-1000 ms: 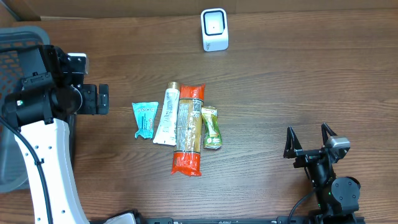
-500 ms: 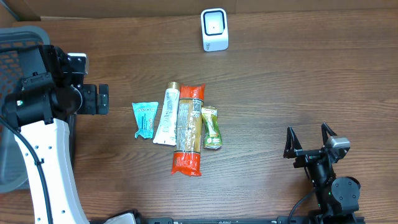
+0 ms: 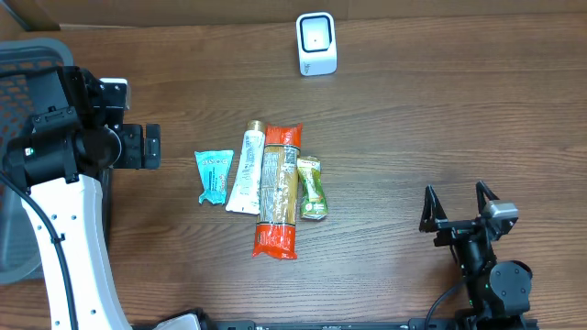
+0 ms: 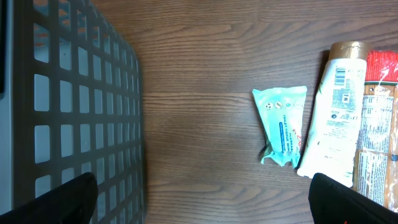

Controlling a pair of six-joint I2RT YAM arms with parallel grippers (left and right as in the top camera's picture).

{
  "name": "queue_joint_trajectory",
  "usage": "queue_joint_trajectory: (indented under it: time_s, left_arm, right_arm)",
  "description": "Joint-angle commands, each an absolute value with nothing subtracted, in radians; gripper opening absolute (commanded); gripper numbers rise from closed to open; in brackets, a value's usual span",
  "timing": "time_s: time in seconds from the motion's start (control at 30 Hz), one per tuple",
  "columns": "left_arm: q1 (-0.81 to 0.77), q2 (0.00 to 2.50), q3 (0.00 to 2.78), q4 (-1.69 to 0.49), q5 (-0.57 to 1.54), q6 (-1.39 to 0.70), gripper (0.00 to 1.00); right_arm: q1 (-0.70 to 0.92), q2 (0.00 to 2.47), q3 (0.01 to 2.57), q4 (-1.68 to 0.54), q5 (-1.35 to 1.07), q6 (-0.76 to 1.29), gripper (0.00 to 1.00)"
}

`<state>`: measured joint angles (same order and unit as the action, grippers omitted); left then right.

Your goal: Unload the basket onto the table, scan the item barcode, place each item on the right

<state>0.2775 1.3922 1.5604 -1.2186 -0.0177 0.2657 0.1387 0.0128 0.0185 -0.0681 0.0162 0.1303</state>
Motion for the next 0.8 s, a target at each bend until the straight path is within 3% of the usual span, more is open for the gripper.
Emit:
queue_joint_trajectory:
  time_s: [0.0,0.33,0.77]
  left_arm:
    - [0.281,1.386,1.566,-1.216,0.001,0.281,1.00]
    - [0.281,1.386,1.566,-1.216,0.001,0.281,1.00]
    - [0.281,1.386,1.566,-1.216,0.001,0.281,1.00]
  right_arm:
    - [0.136,0.003,0.009,-0.005,-0.006,0.130,1.00]
    - [0.136,0.115,0.254,-0.109,-0.197,0.129,1.00]
    - [0.136,0.817,1.020,-0.624,-0.470,0.125,1.00]
